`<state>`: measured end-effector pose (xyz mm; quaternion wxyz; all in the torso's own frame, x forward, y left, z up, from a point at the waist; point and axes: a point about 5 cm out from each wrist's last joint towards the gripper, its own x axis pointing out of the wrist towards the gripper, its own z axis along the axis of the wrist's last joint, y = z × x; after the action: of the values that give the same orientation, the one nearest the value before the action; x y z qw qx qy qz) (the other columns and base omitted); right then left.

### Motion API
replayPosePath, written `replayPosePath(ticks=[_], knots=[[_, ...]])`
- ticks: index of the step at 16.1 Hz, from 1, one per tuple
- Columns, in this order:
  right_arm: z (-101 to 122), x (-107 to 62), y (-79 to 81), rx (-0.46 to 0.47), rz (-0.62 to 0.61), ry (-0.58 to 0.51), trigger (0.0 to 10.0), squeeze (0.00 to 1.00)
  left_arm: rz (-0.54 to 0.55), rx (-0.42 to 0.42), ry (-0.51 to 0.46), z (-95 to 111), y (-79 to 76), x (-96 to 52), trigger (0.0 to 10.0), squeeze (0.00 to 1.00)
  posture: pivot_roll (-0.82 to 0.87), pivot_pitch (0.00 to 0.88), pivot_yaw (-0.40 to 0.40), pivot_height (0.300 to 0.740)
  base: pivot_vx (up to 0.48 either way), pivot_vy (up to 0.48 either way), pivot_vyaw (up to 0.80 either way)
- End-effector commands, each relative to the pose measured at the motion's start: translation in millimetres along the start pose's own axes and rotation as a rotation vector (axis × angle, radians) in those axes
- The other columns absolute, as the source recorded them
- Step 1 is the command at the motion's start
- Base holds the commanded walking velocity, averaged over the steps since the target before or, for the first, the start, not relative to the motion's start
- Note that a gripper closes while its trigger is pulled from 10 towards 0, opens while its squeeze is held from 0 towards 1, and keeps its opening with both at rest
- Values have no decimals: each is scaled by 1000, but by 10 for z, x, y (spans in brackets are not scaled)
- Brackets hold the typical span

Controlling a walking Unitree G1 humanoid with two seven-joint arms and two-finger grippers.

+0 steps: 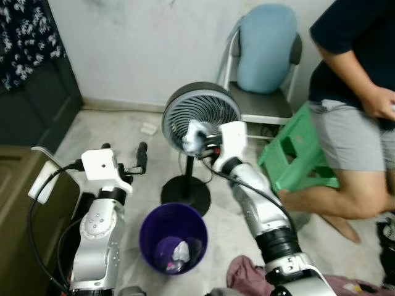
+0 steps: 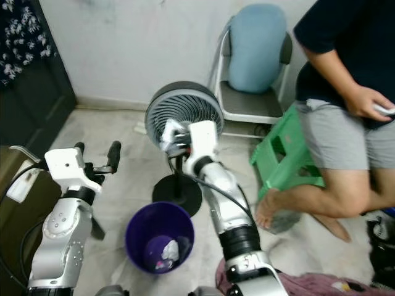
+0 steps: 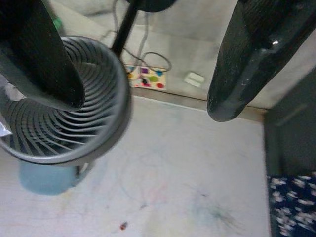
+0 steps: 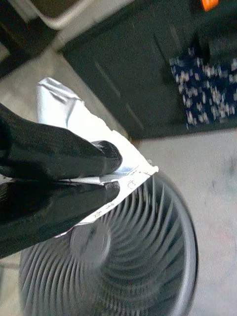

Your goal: Clean up the room

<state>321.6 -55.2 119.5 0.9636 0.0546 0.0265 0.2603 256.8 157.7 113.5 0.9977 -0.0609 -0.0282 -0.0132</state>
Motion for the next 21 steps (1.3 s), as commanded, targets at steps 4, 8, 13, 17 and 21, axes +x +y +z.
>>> replayPosePath(ticks=[4,8,13,17,21], knots=[[-117,6,-102,-58,-84,94,10000,0,-212,124,33,-40,-6,-136,10000,0,-11,0,-76,740,0,0,0],[-415,-130,-261,-45,-224,270,10000,0,-481,298,124,-137,15,-373,10000,0,-13,11,-48,740,0,0,0],[-729,-254,-232,-32,-281,426,10000,0,-647,392,182,-118,64,-557,10000,0,12,84,-13,740,0,0,0],[-838,-284,-279,-42,-331,473,10000,0,-647,414,156,42,78,-582,10000,0,34,147,35,740,0,0,0],[-840,-232,-295,-41,-399,464,10000,0,-661,429,183,102,121,-702,10000,0,83,192,63,740,0,0,0]])
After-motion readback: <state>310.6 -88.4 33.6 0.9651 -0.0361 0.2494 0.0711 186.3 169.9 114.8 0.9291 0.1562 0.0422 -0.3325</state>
